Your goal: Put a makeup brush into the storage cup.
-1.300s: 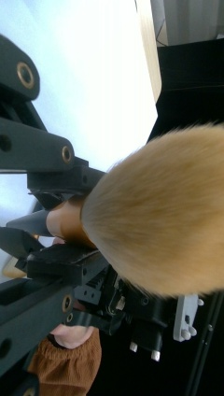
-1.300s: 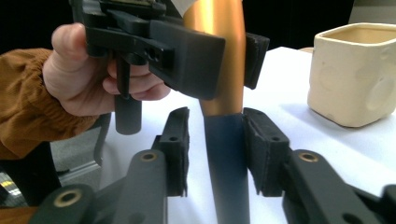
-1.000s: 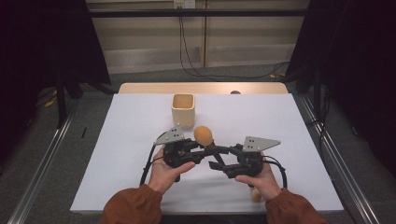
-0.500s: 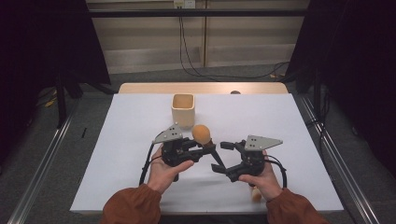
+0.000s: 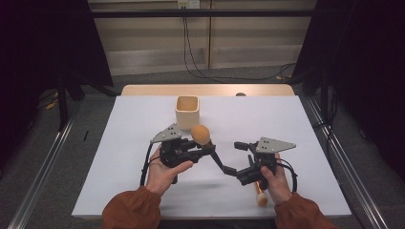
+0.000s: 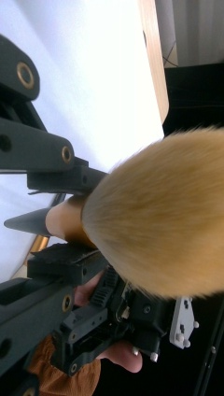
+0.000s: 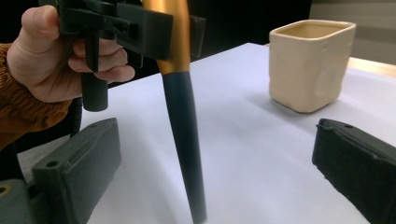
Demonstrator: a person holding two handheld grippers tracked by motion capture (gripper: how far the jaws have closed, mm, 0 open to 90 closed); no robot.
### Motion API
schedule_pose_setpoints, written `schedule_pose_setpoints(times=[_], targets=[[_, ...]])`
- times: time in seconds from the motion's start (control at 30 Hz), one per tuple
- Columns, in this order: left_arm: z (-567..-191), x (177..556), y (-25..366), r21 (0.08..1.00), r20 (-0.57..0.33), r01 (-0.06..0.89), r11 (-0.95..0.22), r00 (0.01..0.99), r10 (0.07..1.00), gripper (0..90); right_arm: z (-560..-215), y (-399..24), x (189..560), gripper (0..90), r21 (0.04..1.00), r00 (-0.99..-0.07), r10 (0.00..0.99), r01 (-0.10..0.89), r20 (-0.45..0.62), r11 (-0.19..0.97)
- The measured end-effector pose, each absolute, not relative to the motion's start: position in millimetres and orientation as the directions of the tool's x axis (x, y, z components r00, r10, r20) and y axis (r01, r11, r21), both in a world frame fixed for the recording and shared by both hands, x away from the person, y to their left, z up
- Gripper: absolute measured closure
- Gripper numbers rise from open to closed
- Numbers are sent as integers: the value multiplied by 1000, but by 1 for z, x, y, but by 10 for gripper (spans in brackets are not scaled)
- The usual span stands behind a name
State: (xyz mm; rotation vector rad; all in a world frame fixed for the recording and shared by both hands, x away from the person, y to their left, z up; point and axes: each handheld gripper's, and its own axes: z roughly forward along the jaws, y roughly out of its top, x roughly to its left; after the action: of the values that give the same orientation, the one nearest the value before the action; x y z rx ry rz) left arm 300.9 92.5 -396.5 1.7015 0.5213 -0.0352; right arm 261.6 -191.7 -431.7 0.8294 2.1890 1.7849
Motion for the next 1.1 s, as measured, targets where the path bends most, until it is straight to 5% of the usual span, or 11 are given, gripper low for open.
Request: schedule_pose_setpoints(times=[0.23, 1.1], targets=[[-392, 302, 100, 927, -299, 355, -122, 894, 333, 663, -432, -202, 259, 29, 951, -765, 621, 294, 171, 100], [-380, 316, 122, 897, -262, 372, -238, 882, 391, 663, -442, -230, 240, 28, 963, -713, 686, 261, 144, 69]])
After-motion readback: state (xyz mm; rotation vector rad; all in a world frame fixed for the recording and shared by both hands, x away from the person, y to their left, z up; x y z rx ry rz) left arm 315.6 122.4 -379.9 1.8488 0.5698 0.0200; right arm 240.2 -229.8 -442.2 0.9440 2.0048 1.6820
